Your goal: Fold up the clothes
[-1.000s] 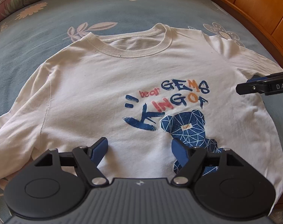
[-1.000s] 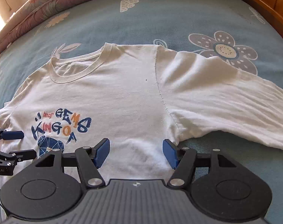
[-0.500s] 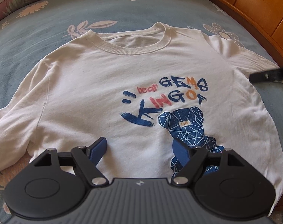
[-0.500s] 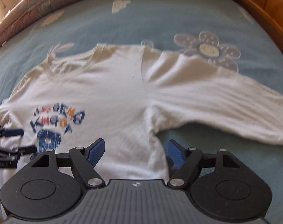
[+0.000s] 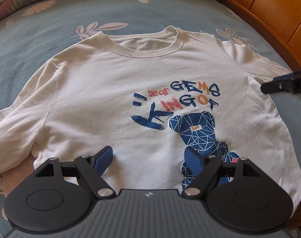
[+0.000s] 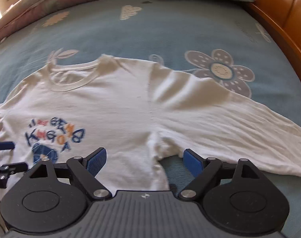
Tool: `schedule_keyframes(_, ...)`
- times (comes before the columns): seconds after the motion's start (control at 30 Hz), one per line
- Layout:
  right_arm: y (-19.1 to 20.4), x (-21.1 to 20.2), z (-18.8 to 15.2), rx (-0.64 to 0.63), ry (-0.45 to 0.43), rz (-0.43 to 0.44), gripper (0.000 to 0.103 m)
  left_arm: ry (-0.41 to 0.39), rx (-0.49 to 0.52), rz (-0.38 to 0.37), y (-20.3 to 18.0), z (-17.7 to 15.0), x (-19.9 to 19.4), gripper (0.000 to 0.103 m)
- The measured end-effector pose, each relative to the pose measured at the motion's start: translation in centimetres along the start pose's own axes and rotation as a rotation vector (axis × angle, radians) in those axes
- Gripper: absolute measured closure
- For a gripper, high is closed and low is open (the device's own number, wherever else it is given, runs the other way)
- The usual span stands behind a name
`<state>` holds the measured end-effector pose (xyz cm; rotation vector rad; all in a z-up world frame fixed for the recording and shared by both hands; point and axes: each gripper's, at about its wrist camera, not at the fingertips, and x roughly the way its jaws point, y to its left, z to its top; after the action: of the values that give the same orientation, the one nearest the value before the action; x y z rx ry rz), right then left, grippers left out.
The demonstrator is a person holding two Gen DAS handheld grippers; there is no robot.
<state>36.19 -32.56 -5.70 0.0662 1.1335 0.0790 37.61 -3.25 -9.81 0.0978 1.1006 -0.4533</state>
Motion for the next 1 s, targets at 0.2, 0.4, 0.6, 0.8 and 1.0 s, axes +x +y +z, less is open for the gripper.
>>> schedule_keyframes(0.2,2.9,2.7,-3.6,-0.037,0.171,-0.007,0.014,0.017,0.026,-0.009,0.0,0.0,0.0,0.024)
schedule_keyframes(0.4,2.8,3.4,-4.0,0.004,0.215,-0.009,0.0,-0.034,-0.083,-0.034,1.4,0.3,-1.3,0.024)
schedule_keyframes(0.6,4.2,4.0,-4.3,-0.04,0.213,-0.089,0.0,-0.006,-0.167,-0.043,2.6,-0.6,-0.4,0.024)
schedule_keyframes(0.8,4.3,3.9,-4.8,-0.052,0.186,-0.099,0.0,-0.014,-0.191,-0.061,2.6,-3.3,-2.1,0.017)
schedule_keyframes(1.0,4.6,4.1,-4.8,-0.055,0.187,-0.105,0.0,-0.087,-0.246,-0.067,4.2,-1.4,-3.4,0.018)
